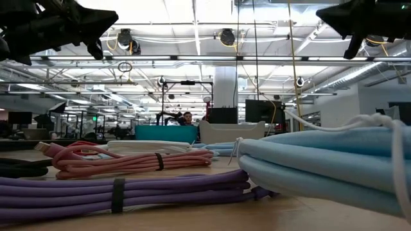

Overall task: Pick & Place USB Port
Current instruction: Put the top blue hdmi cable into the gray bin

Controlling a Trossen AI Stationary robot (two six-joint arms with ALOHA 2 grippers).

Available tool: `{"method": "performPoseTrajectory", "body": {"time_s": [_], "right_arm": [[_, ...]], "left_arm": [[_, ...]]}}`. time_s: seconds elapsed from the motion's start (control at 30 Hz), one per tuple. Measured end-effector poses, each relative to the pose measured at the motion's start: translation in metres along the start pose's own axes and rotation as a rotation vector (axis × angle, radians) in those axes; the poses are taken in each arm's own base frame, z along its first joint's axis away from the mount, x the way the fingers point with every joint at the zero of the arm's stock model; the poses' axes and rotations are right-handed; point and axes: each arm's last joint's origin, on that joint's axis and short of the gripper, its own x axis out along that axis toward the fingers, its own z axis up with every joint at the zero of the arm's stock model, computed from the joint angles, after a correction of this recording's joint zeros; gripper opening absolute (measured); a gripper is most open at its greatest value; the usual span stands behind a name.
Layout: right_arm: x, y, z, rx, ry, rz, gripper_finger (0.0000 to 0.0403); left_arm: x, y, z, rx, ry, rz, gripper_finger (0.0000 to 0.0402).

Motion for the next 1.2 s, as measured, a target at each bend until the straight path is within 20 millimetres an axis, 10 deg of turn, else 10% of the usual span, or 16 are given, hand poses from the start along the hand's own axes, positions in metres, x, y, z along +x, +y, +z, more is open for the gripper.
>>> {"method": "performPoseTrajectory", "body": {"time_s": [0.3,0.53,0.8,1.2], "right_arm": [[0.059,0.049,0.014,-0.395,0.358,-0.111,0.0058],[0.092,0.071,-0.022,-0.57,0.567,-0.172,0.0168],[0.103,0.066,-0.065,-0.562,0.692,-0.209,0.024],[0.109,0.069,-0.096,-0.453,0.794,-0.044,0.0234]], "left_arm": [[0.0,0.002,-0.001,-0.001,0.01,0.019,0.0031],[-0.001,0.004,-0.003,-0.017,0.036,0.025,0.0031],[-0.002,0.011,-0.006,-0.02,0.109,0.049,0.0031],[0.009,0.014,0.014,0.197,0.548,0.386,0.0031]]}}
